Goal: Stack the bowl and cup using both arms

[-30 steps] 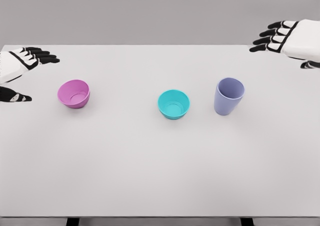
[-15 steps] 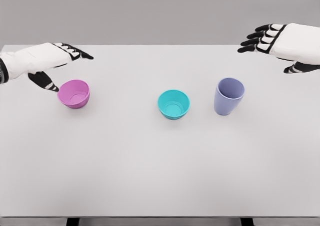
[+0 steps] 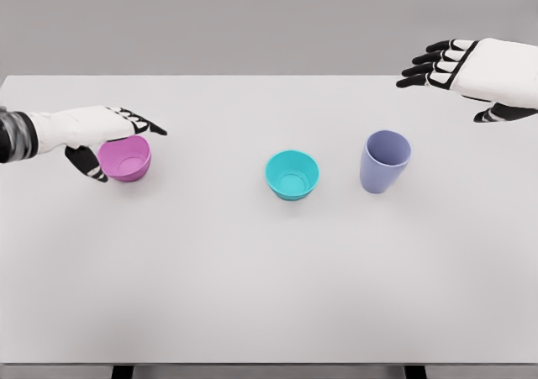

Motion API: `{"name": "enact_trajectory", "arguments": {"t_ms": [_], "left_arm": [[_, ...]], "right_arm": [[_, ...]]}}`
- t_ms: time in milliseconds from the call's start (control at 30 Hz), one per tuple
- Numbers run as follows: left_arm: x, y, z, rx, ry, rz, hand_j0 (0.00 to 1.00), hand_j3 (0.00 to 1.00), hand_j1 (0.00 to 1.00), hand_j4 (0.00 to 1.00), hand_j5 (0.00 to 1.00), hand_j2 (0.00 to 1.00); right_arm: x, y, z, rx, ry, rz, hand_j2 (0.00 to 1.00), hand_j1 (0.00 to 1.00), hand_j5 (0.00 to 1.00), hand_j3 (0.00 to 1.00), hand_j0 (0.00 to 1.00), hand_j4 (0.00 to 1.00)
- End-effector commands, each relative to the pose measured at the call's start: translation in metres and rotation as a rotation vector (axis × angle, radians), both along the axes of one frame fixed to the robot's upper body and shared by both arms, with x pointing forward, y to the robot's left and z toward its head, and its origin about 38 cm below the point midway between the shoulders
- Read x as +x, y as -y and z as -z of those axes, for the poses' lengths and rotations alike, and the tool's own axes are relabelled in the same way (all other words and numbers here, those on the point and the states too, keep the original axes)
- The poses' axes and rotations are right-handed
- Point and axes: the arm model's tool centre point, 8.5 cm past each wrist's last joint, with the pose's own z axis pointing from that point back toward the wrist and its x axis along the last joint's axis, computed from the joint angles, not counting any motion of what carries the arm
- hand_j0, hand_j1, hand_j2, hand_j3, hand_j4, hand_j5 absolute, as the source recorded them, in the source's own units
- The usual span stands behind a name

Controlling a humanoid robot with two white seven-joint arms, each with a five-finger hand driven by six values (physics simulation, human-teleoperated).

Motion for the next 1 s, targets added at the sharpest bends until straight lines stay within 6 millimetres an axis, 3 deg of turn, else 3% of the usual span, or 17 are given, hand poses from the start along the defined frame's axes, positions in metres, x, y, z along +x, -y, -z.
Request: {"name": "enact_trajectory", "arguments": {"t_ms": [0,967], "left_arm": [[0.001,-0.003,0.003,-0.015,-0.021,-0.016,1.00,1.00,1.00,1.00,1.00,1.00],[0.019,-0.008,0.030,-0.006,-0.084,-0.081,1.00,1.00,1.00,1.00,1.00,1.00]], "right_arm": [[0.000,0.000,-0.001,0.004,-0.001,0.002,1.00,1.00,1.00,1.00,1.00,1.00],[0.000,0.001,0.000,0.003,-0.003,0.003,1.00,1.00,1.00,1.00,1.00,1.00]]}}
